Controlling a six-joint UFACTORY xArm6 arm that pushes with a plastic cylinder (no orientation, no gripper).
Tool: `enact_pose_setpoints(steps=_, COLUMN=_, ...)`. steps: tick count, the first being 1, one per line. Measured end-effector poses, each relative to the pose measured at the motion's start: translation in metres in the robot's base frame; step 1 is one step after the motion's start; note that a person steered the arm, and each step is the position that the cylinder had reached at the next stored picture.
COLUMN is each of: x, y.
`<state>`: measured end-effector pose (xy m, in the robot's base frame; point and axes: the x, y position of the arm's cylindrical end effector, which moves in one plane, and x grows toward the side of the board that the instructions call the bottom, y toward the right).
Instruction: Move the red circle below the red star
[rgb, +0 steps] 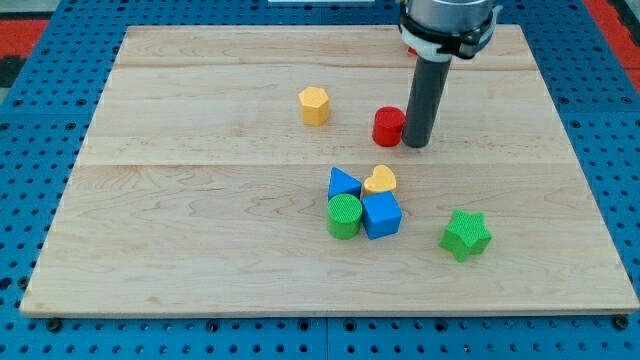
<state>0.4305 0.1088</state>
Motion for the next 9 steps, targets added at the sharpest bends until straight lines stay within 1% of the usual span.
enact_pose_setpoints(steps=1, x=-0.005, y=-0.028)
enact_pose_setpoints(steps=2, x=-0.070, y=-0.047)
enact_pose_setpoints(steps=3, x=-0.092, y=-0.062)
enact_pose_setpoints(steps=4, x=-0.106, y=-0.047)
enact_pose_setpoints(steps=5, x=-0.109, y=-0.008)
enact_pose_setpoints(steps=6, x=-0.099, y=-0.008)
enact_pose_setpoints(steps=7, x=-0.110, y=-0.013)
enact_pose_setpoints(steps=8, x=-0.095, y=-0.018)
enact_pose_setpoints(steps=9, x=-0.100, y=0.000)
